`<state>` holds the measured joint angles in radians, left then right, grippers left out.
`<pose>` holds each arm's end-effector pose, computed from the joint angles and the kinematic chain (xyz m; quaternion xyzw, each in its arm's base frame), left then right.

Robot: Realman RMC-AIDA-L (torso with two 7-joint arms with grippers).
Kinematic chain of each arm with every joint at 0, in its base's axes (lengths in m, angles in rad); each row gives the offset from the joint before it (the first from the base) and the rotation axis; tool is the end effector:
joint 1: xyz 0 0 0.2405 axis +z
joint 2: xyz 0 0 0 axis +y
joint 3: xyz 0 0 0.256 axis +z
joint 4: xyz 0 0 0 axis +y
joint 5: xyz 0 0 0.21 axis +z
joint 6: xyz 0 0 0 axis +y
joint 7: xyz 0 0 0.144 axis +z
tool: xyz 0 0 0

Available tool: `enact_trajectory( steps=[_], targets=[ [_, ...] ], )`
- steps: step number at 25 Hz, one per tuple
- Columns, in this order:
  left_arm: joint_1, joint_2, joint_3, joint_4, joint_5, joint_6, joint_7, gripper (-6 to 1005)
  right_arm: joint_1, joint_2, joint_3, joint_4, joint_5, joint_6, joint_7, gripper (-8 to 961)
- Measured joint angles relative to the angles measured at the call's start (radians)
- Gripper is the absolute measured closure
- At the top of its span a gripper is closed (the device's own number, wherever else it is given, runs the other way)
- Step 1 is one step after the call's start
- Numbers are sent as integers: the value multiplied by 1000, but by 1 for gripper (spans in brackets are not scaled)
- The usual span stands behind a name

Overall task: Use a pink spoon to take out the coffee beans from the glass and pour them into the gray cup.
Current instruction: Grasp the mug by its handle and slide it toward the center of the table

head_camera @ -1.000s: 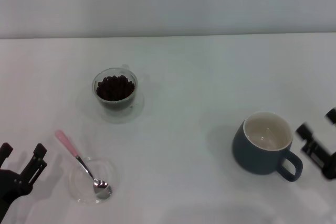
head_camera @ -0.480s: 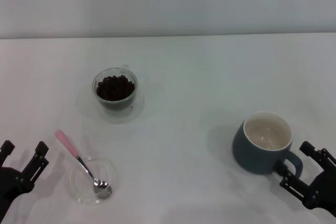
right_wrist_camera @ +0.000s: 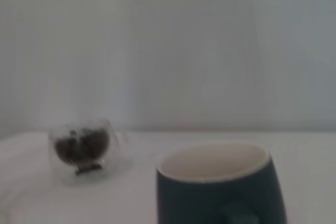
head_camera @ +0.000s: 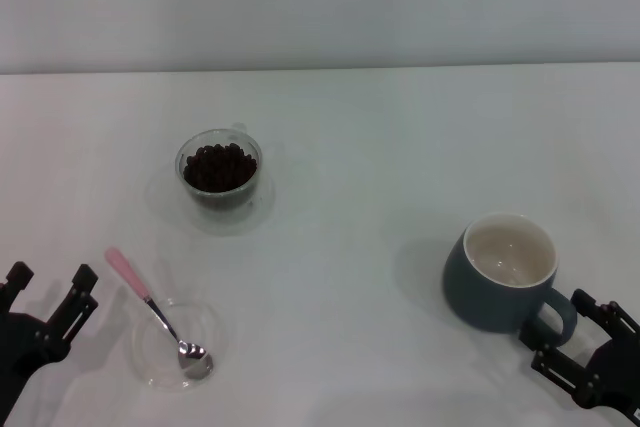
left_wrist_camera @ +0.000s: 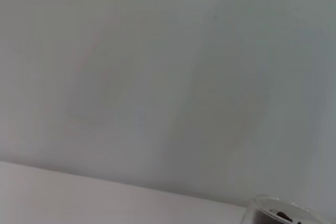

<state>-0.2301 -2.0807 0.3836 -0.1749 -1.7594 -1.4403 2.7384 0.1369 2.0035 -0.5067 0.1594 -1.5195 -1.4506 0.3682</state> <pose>-0.3535 0.2112 -0.0534 -0.7216 -0.3355 -0.3564 0.4896 0.3787 0.1641 -0.0472 -0.7996 0.3053 0.2864 0.4306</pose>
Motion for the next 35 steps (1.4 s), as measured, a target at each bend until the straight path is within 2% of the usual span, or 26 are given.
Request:
enact_trajectory(
  steps=[8,15,27,35],
  targets=[
    [-6,-1,0,-6,0,-1,0,133,5,0,21,-40,6,59,2,123],
    [-4,-2,1,-9,0,-9,0,133,23,0,82,-66,7,95,2,128],
    [4,-2,2,-11,2,-14,0,134,87,6,176,-68,7,148,-2,137],
    [5,-2,1,-12,1,-16,0,134,102,6,189,-61,5,156,-8,143]
  ],
)
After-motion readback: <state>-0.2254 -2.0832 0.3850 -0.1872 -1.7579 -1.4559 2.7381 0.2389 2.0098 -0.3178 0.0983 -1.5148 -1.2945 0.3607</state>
